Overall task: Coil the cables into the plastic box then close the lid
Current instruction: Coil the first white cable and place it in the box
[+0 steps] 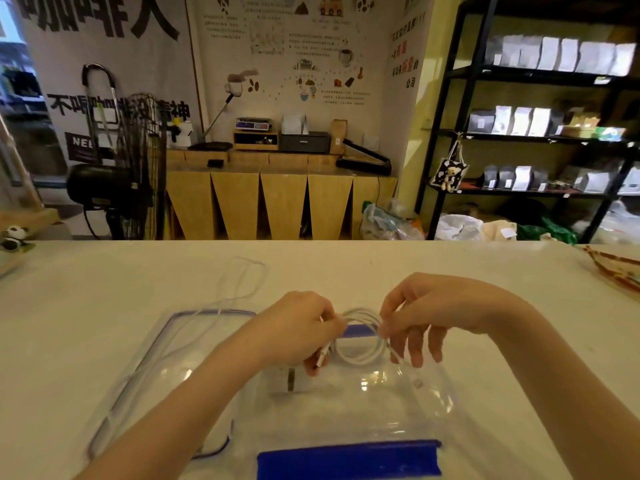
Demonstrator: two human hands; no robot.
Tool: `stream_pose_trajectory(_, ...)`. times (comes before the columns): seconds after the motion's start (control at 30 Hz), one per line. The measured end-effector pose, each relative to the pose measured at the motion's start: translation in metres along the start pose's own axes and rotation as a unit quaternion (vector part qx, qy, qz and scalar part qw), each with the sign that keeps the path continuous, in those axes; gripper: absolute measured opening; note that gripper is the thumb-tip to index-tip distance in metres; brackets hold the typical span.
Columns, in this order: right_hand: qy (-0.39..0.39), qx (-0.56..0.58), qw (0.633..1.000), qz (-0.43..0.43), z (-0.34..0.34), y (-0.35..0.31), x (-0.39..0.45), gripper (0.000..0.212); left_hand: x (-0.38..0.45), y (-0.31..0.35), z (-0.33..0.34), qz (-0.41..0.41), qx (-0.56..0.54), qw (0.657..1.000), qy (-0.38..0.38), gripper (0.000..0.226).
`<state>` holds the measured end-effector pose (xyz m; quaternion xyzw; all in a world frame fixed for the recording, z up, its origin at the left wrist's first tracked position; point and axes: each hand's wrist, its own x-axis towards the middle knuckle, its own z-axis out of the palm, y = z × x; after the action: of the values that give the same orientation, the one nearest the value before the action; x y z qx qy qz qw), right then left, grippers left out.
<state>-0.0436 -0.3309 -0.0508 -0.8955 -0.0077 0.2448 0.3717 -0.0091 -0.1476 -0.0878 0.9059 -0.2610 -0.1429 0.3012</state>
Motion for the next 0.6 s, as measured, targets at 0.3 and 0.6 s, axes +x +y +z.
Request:
stream_pose_trajectory(0.3,-0.004,-0.132,0.988,0.077,0.017,-0.001,0.002,0.027,0.009,0.011,0.028,-0.026,0.11,0.992,-0.061,0.03)
stream_pose_trajectory(0.6,0.089,-0.388,0.913,0.092,0.039,-0.002,0.019,0.011,0.042,0.027,0.043,-0.066,0.182,0.975,-0.11,0.037)
